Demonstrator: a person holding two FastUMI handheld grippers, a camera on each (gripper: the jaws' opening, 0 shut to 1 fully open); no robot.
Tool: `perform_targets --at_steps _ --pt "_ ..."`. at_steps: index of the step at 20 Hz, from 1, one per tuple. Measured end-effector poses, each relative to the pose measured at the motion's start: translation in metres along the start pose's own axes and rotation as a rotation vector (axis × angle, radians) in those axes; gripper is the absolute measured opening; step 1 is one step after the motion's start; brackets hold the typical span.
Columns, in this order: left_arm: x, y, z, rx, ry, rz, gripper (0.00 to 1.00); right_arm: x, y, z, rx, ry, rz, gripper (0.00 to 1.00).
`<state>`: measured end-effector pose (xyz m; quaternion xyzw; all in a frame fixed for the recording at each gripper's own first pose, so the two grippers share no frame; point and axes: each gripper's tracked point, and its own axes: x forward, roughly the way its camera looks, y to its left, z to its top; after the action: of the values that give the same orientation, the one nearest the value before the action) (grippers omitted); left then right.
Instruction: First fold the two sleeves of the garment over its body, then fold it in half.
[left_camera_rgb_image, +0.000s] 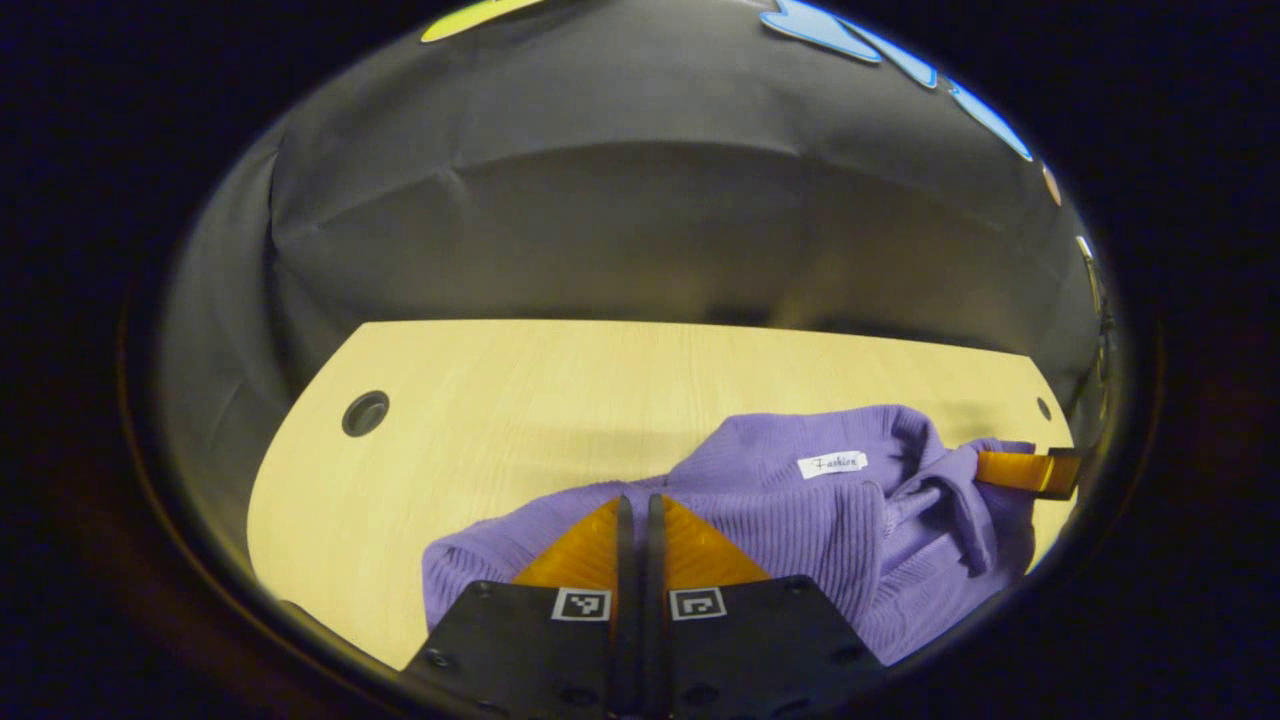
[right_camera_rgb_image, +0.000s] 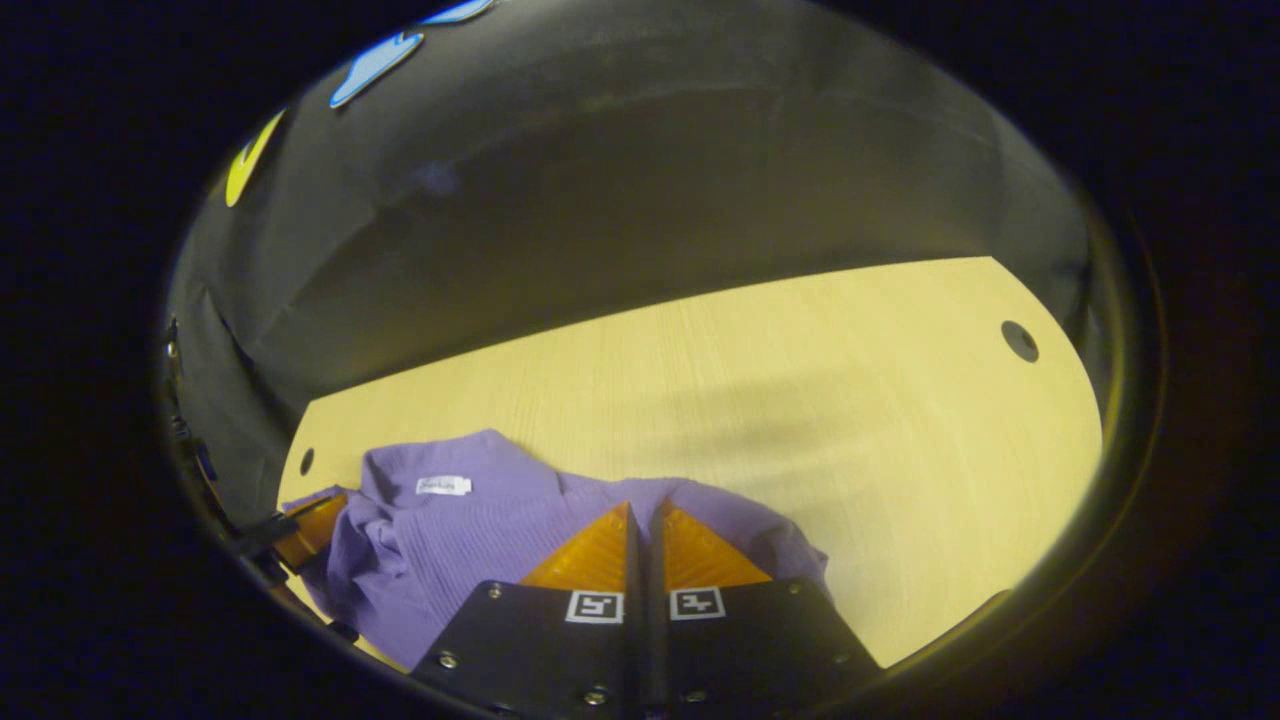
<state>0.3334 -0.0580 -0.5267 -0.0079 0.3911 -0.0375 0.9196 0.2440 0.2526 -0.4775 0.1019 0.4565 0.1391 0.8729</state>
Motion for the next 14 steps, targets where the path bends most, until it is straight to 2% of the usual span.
perform_targets --at_steps 2,3,4,5,6,8,9,11,12,14 --pt "-0.001 0.001 -0.002 0.005 0.0 -0.001 0.09 0.002 -0.004 -0.003 0.002 -0.004 -0.011 0.07" --pt "-0.001 0.001 -0.002 0.004 0.002 -0.007 0.19 0.0 -0.005 -0.001 0.01 -0.01 -0.011 0.14" --pt "-0.003 0.003 0.0 0.007 0.0 0.002 0.17 -0.001 -0.004 0.001 0.021 -0.018 -0.007 0.15" --pt "-0.005 0.007 0.0 0.009 -0.007 0.008 0.3 -0.006 -0.004 0.004 0.027 -0.03 -0.008 0.25" --pt "-0.009 0.006 0.003 0.001 -0.015 0.001 0.43 -0.009 -0.004 0.007 0.026 -0.047 -0.014 0.28" --pt "-0.021 0.004 0.009 -0.012 -0.036 -0.011 0.45 -0.022 -0.004 0.016 0.014 -0.08 -0.017 0.28" --pt "-0.028 0.005 0.013 -0.009 -0.048 -0.011 0.46 -0.03 -0.004 0.019 0.0 -0.093 -0.019 0.38" --pt "-0.046 0.0 0.021 0.001 -0.07 -0.019 0.46 -0.049 0.001 0.024 -0.029 -0.119 -0.015 0.34" --pt "-0.058 -0.003 0.026 0.008 -0.083 -0.024 0.46 -0.06 0.005 0.026 -0.044 -0.134 -0.012 0.43" --pt "-0.082 -0.011 0.035 0.02 -0.11 -0.04 0.46 -0.086 0.01 0.031 -0.067 -0.168 -0.007 0.42"
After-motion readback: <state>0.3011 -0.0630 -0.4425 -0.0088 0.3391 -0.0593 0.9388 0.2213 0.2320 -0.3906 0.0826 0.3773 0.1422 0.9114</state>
